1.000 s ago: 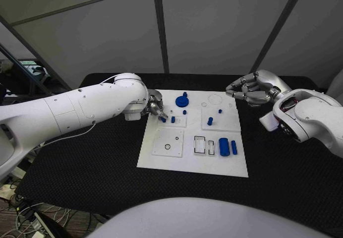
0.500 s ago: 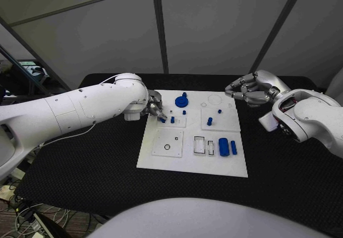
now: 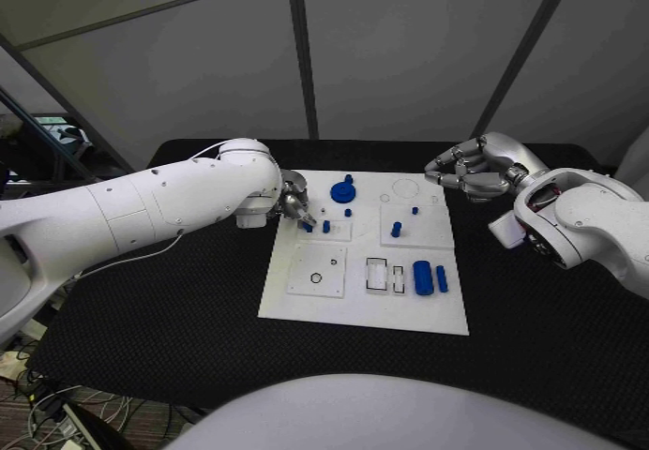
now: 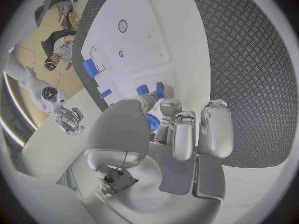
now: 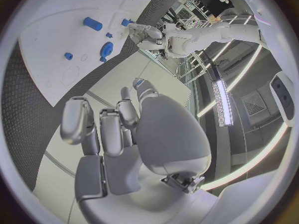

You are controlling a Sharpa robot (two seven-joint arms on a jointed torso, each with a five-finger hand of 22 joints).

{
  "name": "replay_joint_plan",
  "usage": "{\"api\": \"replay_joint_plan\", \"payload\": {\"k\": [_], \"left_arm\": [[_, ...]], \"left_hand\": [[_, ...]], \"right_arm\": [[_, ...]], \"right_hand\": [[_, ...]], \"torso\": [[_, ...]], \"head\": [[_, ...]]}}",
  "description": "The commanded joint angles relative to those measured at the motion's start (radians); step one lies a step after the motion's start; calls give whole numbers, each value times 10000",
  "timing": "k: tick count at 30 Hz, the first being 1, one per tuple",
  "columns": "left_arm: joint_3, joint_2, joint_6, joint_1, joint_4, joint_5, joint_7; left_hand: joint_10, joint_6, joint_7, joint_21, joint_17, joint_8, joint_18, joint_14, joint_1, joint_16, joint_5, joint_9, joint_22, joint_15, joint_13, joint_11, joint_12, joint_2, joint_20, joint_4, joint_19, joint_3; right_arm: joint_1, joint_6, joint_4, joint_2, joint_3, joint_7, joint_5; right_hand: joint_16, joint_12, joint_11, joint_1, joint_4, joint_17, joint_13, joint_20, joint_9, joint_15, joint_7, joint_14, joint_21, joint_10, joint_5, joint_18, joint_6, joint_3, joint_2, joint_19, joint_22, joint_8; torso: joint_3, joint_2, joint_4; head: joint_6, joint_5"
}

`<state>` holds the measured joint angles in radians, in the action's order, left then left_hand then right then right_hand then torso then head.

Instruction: Assemble the parts on the task board

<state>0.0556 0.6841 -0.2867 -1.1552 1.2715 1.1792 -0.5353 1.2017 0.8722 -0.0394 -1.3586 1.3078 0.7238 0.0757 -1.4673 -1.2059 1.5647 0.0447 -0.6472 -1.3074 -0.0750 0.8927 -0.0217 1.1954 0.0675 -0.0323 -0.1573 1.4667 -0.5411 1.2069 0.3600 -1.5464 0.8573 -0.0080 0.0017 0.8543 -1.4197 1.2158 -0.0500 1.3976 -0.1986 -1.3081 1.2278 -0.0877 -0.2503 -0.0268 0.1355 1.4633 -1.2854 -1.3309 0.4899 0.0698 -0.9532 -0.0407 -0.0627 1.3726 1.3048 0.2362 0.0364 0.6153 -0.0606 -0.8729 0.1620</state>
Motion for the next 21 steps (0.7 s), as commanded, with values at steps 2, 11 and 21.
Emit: {"api": "replay_joint_plan", "payload": {"k": [2,11,21], "left_arm": [[-66,-94,35,93,19,-11,34],[-69,-106,-10,93,-44,-110,27],[-70,-100,-18,93,-113,-126,8]], "left_hand": [[81,108,-1,-60,2630,27,-298,-1035,272,61,23,-13,-1406,-82,36,-52,91,104,90,-113,366,178],[126,261,25,-98,2630,30,-308,-1035,850,61,22,-38,-1440,-102,88,-73,139,535,107,-369,393,1041],[148,324,51,-147,2630,10,-320,-1035,939,61,23,-43,-1475,-124,112,-97,157,504,122,-440,417,1351]], "right_arm": [[16,-31,-35,5,5,35,-25],[16,-21,-44,18,5,32,-25],[16,-13,-46,16,5,33,-25]], "right_hand": [[-27,36,27,17,-25,-832,-9,3,-9,54,-26,416,-21,-61,7,67,72,-43,91,100,4,43],[-27,36,27,17,-25,-832,-9,3,-9,54,-26,416,-21,-61,7,67,72,-43,91,100,4,43],[-11,20,26,13,-31,-814,-25,4,-13,54,-25,411,-1,-51,8,72,78,-47,92,90,-14,43]], "torso": [[3,1,0],[0,-2,-1],[-5,2,4]], "head": [[3,-5],[3,-24],[3,-24]]}}
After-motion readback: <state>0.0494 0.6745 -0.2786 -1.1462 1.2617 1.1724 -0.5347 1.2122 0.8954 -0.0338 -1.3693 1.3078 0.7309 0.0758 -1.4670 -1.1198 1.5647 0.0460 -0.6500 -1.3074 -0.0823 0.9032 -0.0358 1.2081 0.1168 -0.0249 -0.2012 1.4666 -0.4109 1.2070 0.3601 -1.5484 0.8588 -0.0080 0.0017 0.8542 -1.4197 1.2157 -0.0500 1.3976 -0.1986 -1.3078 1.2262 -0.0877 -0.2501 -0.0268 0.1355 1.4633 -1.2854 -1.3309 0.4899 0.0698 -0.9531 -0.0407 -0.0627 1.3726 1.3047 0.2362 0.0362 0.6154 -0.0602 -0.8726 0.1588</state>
